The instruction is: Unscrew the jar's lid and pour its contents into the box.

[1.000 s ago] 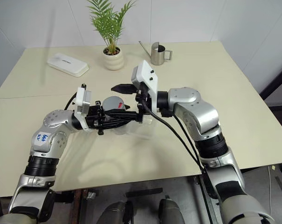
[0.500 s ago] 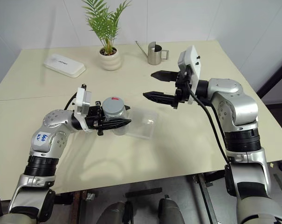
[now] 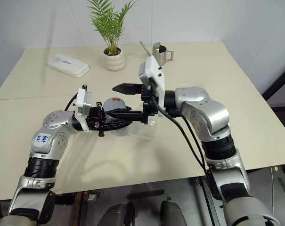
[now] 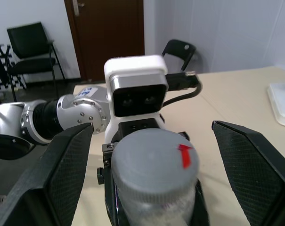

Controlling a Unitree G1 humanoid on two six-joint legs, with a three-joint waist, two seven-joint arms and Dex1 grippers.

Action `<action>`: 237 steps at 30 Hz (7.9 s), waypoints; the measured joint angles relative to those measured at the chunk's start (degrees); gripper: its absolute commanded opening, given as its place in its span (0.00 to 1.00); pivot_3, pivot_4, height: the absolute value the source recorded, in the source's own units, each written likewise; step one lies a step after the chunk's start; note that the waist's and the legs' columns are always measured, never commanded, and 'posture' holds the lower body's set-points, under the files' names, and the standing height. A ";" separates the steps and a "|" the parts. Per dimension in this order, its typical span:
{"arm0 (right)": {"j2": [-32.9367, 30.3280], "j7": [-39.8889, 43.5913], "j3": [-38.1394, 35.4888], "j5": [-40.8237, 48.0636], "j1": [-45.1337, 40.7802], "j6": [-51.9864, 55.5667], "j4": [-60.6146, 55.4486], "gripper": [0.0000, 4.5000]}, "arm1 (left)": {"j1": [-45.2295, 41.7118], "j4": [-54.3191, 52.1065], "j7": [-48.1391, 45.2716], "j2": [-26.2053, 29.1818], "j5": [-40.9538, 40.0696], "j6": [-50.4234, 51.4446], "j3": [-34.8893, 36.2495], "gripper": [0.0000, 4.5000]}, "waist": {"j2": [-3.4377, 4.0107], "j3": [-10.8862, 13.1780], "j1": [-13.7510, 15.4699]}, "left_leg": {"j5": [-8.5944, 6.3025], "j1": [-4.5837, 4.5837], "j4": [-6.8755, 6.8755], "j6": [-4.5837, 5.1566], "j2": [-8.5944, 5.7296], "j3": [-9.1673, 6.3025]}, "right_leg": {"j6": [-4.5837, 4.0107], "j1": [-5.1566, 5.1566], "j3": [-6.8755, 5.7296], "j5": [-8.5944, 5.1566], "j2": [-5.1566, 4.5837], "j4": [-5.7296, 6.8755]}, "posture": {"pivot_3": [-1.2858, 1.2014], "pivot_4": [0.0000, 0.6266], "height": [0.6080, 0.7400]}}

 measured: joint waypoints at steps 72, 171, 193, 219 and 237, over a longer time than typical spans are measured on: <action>3.46 -0.24 3.04 -4.04 -3.72 -1.17 5.90 0.94 | 1.46 -0.63 0.60 0.75 0.08 -0.02 0.43 0.45 | 0.00 0.00 -0.11 | -0.04 0.01 -0.04 -0.01 0.02 0.05 | 0.00 -0.04 0.00 0.00 0.03 0.00 | 0.52 0.24 1.00; -23.63 -2.64 -19.15 5.43 32.69 -3.58 -15.25 1.00 | -13.14 16.27 2.55 1.16 12.69 -10.43 -2.93 0.45 | 0.01 0.01 1.53 | -0.13 0.12 0.06 0.09 0.09 0.37 | 0.04 0.04 0.05 0.12 0.07 -0.20 | 0.52 0.24 1.00; -19.02 -11.22 -20.94 4.26 40.77 -4.92 -15.42 1.00 | -27.26 29.86 88.28 3.32 100.85 -49.70 -36.37 0.45 | -0.01 0.02 3.02 | -0.34 -0.17 0.25 0.74 -0.28 0.59 | 0.53 -0.05 -0.03 0.38 -0.46 -0.34 | 0.52 0.24 1.00; -15.93 -11.58 -20.66 4.22 41.82 -7.11 -15.40 1.00 | -35.71 36.98 106.03 6.03 110.05 -51.38 -48.92 0.45 | -0.01 0.02 2.92 | -0.35 -0.48 0.77 0.88 -0.30 0.51 | 0.62 -0.16 -0.44 0.42 -0.71 -0.15 | 0.52 0.24 1.00; -17.05 -7.70 -19.86 2.45 41.30 -9.76 -13.56 1.00 | -21.60 35.86 44.80 -2.14 27.65 -16.84 -2.20 0.45 | 0.02 0.00 1.69 | -0.32 -0.52 1.26 0.92 -0.36 0.31 | 0.66 0.02 -1.20 0.45 -0.64 0.14 | 0.52 0.24 1.00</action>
